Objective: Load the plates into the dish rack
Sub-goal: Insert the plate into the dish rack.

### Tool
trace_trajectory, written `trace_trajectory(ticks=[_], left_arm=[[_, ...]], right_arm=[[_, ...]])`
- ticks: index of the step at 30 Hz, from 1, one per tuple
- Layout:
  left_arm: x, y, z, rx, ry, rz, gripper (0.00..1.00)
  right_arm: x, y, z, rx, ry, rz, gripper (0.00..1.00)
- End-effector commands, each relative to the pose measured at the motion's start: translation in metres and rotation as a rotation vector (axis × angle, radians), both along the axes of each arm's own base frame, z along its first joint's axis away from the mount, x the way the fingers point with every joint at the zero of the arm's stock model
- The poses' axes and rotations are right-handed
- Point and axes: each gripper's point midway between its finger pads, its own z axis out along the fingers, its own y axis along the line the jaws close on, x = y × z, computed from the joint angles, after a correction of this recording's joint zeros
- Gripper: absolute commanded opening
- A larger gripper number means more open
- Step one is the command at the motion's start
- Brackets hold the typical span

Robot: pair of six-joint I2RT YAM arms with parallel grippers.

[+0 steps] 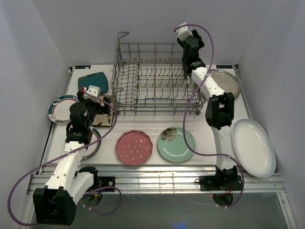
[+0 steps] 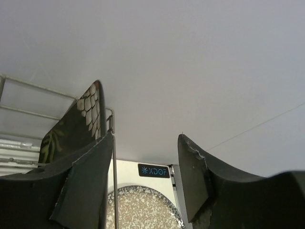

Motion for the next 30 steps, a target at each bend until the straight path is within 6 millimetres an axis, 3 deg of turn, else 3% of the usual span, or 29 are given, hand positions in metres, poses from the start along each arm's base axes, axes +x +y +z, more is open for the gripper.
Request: trace_trajectory(ticks=[1, 13, 19, 20, 21, 24, 25, 30], left_arm=[[0.002, -0.002, 0.019, 0.003, -0.039, -0.014, 0.98], [0.002, -0.002, 0.018, 0.003, -0.034, -0.014, 0.98], [0.002, -0.002, 0.019, 0.005, -0.036, -0.015, 0.98], [0.002, -0.003, 0.019, 0.005, -0.034, -0.017, 0.98], [0.002, -0.003, 0.018, 0.002, -0.031, -0.018, 0.98], [0.002, -0.004, 0.018, 0.0, -0.03, -0.021, 0.98], [0.002, -0.004, 0.019, 0.0, -0.03, -0.021, 0.98], [0.002, -0.004, 0.019, -0.002, -0.027, -0.024, 0.98]], right_arm=[[-0.022, -0.007, 0.072, 0.081, -0.133, 0.02, 0.64], [-0.039, -0.008, 0.097, 0.166, -0.166, 0.043, 0.88], [-0.049, -0.014, 0.112, 0.237, -0.2, 0.022, 0.92], [-0.051, -0.016, 0.115, 0.254, -0.212, 0.013, 0.98], [-0.052, -0.017, 0.103, 0.274, -0.203, 0.003, 0.97], [-0.072, -0.029, 0.128, 0.34, -0.313, -0.021, 0.9], [-0.072, -0.029, 0.117, 0.342, -0.303, -0.021, 0.9], [-0.074, -0.034, 0.122, 0.386, -0.31, -0.058, 0.9]])
